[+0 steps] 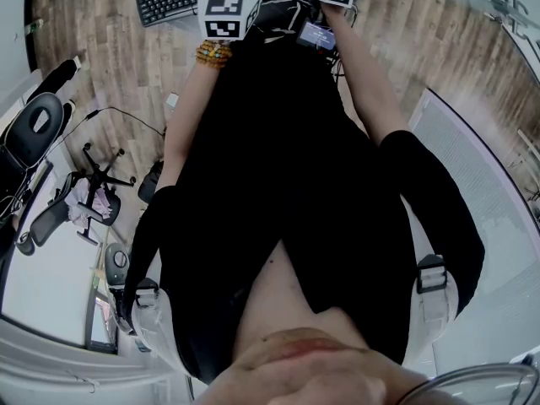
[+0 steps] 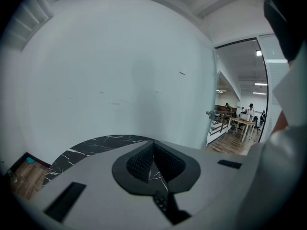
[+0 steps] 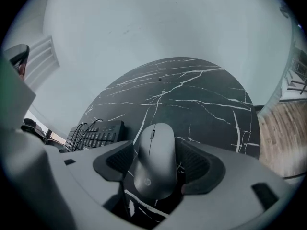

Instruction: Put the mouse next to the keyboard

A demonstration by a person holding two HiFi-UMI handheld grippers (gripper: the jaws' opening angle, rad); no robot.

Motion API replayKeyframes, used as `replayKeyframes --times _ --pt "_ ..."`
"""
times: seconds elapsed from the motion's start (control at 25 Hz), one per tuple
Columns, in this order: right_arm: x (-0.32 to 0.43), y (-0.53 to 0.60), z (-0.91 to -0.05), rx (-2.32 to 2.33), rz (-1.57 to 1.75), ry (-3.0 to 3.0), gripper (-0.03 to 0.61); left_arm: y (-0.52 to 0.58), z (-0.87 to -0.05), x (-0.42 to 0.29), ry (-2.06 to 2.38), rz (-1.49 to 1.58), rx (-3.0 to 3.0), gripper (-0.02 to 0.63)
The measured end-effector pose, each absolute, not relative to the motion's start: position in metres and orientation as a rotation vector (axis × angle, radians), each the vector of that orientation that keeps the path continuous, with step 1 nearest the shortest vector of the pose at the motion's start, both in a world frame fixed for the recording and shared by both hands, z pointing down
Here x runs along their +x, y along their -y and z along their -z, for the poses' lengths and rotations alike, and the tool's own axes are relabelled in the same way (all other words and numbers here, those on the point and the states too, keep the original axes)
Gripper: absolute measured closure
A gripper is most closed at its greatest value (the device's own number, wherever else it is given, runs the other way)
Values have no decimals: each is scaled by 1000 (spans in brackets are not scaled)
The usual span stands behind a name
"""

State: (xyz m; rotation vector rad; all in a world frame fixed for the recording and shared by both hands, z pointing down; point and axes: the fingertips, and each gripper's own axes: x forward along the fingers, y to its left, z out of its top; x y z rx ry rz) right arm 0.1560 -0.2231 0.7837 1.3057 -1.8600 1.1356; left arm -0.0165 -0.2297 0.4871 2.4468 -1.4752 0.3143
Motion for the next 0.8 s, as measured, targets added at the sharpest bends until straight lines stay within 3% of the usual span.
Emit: replayKeyframes --times 0.8 --pt "151 246 -691 1392 -977 2119 291 234 -475 -8 1458 -264 2508 600"
